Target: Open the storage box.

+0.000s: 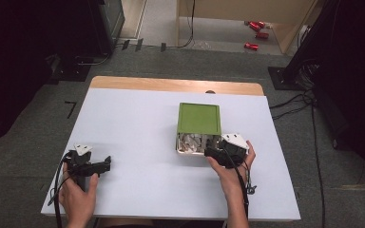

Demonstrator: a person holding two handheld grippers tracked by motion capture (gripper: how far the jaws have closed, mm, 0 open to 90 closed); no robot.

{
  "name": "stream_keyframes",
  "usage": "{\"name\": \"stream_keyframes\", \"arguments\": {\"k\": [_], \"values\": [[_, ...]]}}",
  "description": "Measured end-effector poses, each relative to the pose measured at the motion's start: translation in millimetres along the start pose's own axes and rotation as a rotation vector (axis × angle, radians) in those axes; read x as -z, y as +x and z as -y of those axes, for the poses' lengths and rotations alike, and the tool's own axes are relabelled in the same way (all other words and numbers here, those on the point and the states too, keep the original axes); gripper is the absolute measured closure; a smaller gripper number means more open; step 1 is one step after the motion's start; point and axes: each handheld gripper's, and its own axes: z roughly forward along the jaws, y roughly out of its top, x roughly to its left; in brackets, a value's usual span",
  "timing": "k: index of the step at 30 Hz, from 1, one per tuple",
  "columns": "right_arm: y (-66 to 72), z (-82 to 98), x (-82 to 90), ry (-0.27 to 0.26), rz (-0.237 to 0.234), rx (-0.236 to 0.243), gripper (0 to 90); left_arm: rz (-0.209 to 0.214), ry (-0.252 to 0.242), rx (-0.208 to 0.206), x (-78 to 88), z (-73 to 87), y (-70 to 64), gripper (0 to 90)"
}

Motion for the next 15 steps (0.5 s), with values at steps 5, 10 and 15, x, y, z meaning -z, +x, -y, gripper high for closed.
{"name": "stream_keyframes", "arguments": {"k": [5, 10, 15], "values": [[2.0, 2.1, -5.9, 0.010, 0.013, 0.003, 16.4, 0.000, 0.000, 0.000, 0.0, 0.0, 0.0, 0.0], [2.7, 6.6, -14.0, 0.020, 0.031, 0.004, 16.5, 0.000, 0.000, 0.000, 0.0, 0.0, 0.0, 0.0], [-0.7, 11.6, -18.4, 0.016, 0.026, -0.026, 16.7, 0.000, 0.000, 0.000, 0.0, 0.0, 0.0, 0.0]]}}
